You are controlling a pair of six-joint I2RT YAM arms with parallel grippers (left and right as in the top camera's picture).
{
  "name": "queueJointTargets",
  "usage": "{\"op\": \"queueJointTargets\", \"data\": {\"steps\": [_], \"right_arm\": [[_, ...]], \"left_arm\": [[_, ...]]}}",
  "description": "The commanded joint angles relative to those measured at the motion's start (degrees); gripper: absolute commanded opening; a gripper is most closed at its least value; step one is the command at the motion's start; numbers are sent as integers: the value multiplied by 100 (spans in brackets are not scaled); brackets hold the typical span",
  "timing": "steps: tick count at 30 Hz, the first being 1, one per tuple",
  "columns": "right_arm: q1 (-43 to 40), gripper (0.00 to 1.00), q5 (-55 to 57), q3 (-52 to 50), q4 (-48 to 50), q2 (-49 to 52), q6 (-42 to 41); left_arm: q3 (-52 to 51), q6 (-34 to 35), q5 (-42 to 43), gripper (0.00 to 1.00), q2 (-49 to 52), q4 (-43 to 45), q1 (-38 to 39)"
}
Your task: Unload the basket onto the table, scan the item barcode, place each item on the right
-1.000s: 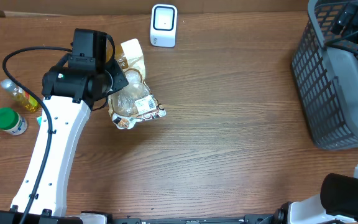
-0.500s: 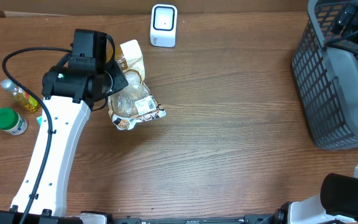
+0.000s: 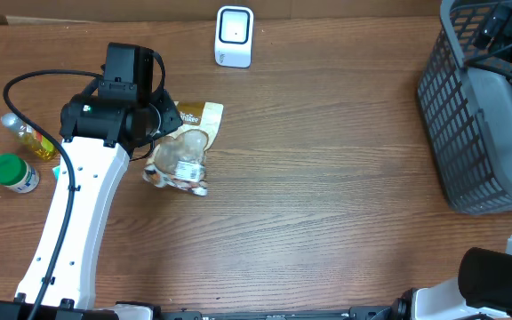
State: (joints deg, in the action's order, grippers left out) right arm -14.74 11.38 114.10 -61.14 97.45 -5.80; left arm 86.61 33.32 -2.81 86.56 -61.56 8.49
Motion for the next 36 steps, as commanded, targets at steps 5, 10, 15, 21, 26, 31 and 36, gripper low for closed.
{"op": "queueJointTargets", "data": {"steps": [5,10,15,21,26,31,36], "right_arm": [[-2,100,59,103,20,-55,-22],[-2,100,59,103,17,-55,-22],[-2,100,59,103,17,-55,-22],[-2,100,59,103,20,-55,-22],[-2,100,59,103,17,-55,-22],[-2,100,59,103,20,-55,-22],[-2,100,59,103,17,-55,-22]], "left_arm": [[125,-260,-55,34,-70,-142,-22],[-59,-378,-74,36,31,-304,-22],[-514,-1239,-105,47,389,63,-22],[-643,-1189,-1259,40,1163,216,-68],[-643,-1038,-1320,34,1845,643,-208],[-643,-1038,-1110,31,2345,691,-286],[-654,-1038,-444,31,2551,442,-282]]}}
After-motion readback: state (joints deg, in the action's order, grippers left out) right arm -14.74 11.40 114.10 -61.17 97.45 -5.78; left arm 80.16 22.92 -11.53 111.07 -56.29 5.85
